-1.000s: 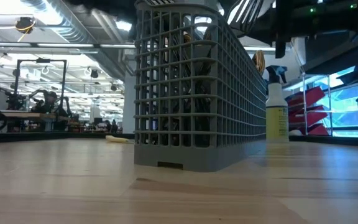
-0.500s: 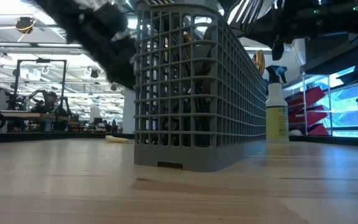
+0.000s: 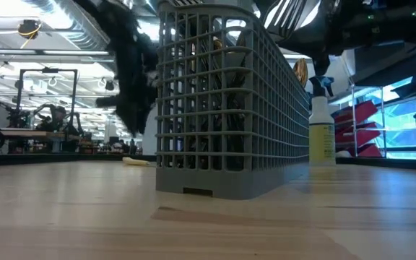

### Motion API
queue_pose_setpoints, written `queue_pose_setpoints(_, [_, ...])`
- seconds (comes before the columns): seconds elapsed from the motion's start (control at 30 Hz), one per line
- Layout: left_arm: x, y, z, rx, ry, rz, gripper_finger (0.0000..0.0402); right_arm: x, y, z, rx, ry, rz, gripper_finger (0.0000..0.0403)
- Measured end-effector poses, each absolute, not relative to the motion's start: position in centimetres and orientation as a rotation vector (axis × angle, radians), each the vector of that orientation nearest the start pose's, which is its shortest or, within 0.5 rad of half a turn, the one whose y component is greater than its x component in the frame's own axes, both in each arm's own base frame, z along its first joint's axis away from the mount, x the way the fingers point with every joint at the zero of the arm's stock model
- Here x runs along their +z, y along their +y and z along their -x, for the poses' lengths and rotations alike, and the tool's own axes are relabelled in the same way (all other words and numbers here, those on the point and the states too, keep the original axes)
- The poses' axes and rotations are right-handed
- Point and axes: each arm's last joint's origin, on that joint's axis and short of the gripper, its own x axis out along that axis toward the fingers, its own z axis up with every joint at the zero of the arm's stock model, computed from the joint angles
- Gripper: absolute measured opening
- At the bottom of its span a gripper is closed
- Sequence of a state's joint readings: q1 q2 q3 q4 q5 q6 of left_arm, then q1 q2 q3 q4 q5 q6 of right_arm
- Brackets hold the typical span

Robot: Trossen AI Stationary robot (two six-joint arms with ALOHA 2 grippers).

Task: Sort silverware
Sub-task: Put the table knife into the silverware tray

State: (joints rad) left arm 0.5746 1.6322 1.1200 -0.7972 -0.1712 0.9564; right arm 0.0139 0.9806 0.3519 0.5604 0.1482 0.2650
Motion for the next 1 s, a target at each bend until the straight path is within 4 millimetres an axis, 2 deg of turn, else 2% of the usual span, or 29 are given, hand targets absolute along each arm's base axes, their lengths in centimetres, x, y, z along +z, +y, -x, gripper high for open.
queue_pose_setpoints(0.07, [19.1, 17.4, -25.0, -0.137, 1.583, -0.519, 0.011, 21.9, -0.1, -20.3, -0.114, 0.067, -0.26, 0.0])
queue_pose_setpoints(0.13, [18.5, 17.9, -25.1, -0.173, 1.633, -0.536, 0.011, 21.7, 0.0, -20.3, -0.102, 0.091, -0.259, 0.0])
queue_pose_setpoints(0.33, [18.1, 18.7, -25.5, -0.25, 1.604, -0.65, 0.0121, 21.5, 0.0, -20.2, -0.105, 0.115, -0.25, 0.0])
queue_pose_setpoints(0.57, [18.3, 19.1, -26.3, -0.213, 1.527, -0.701, 0.0204, 21.4, 0.0, -20.3, -0.1, 0.126, -0.249, 0.0])
queue_pose_setpoints(0.7, [18.3, 19.1, -26.2, -0.217, 1.54, -0.715, 0.0242, 21.2, 0.0, -20.4, -0.097, 0.134, -0.249, 0.0])
queue_pose_setpoints(0.87, [18.0, 19.1, -26.4, -0.219, 1.528, -0.687, 0.0239, 21.0, 0.0, -20.6, -0.098, 0.141, -0.247, 0.0])
queue_pose_setpoints(1.0, [17.0, 19.1, -26.5, -0.229, 1.547, -0.642, 0.0238, 21.0, 0.0, -20.6, -0.096, 0.143, -0.247, 0.0])
